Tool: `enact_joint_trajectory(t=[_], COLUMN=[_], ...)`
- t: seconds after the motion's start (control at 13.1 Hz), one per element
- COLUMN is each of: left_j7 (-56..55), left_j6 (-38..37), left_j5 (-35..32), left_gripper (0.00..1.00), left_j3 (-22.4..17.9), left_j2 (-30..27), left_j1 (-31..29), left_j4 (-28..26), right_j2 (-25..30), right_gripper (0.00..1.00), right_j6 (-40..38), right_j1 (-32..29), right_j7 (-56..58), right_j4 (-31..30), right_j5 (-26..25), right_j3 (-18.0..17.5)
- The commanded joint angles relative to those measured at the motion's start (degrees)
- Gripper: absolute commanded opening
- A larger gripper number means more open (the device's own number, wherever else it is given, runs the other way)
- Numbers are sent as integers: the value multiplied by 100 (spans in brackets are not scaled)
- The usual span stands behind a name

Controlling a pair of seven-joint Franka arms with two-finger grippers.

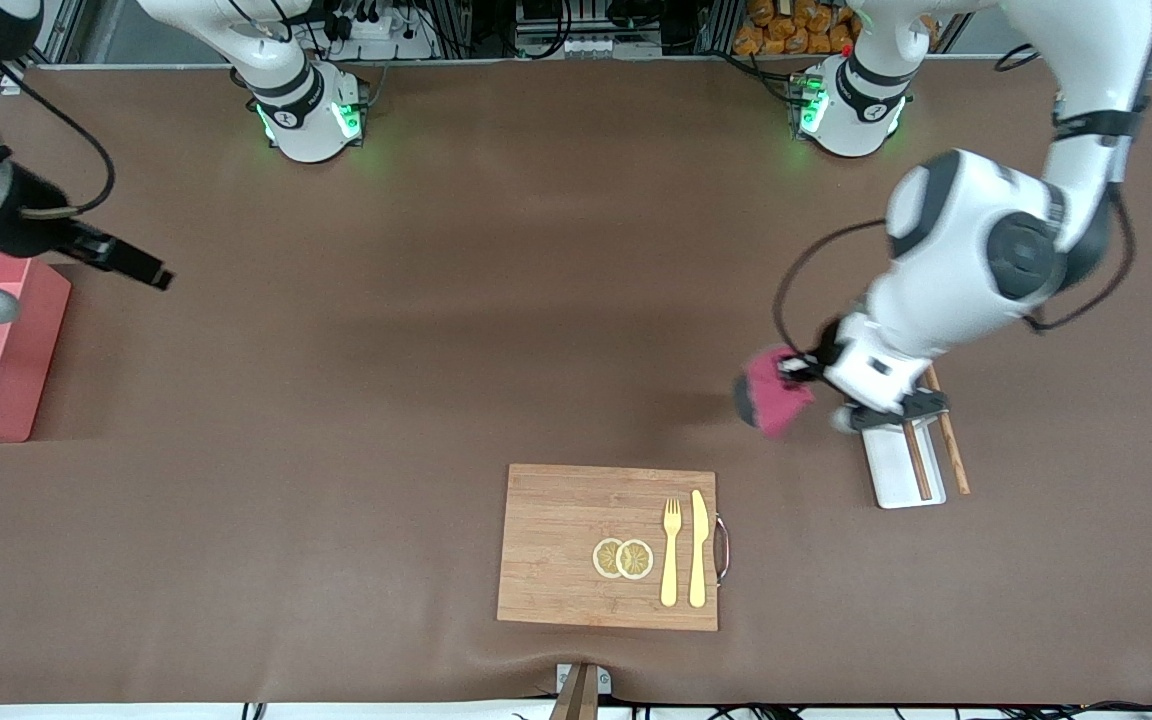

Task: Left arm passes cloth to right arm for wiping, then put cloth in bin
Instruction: 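Lift the cloth with the left gripper while the right gripper approaches, then grasp the grey cloth side with the right gripper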

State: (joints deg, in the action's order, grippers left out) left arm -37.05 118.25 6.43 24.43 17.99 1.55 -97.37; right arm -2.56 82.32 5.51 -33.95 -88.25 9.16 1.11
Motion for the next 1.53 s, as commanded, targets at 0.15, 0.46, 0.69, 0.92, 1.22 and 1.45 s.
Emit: enact_joint_trajectory(t=[0.15, 0.46, 0.69, 0.92, 1.22, 1.45], left_j7=[-2443, -3624, -4116, -4389, -4758, -4873], left_j6=[-75, 679, 1496, 1893, 2552, 2659], left_j5=[269, 429, 657, 736, 860, 860], left_gripper=[0, 0, 0, 0, 0, 0], left_j3=[1, -17, -17, 1, 1, -8], left_j2=[941, 1479, 1664, 1734, 1857, 1928], left_j1=[1451, 2261, 2674, 2859, 3044, 3115], left_j4=[1410, 2029, 2038, 2055, 2064, 2143], right_j2=[-596, -1254, -1712, -2045, -2328, -2276], right_gripper=[100, 100, 100, 100, 100, 100], right_j6=[-137, 283, 854, 1541, 1551, 954], right_j1=[634, 628, 531, 583, 627, 662], right_j7=[-2685, -3670, -3856, -3848, -3777, -3760], right_j4=[88, 36, -95, -378, -421, -430], right_j5=[1068, 2270, 2984, 3494, 3716, 3716], right_j3=[29, 29, 47, 38, 29, 29])
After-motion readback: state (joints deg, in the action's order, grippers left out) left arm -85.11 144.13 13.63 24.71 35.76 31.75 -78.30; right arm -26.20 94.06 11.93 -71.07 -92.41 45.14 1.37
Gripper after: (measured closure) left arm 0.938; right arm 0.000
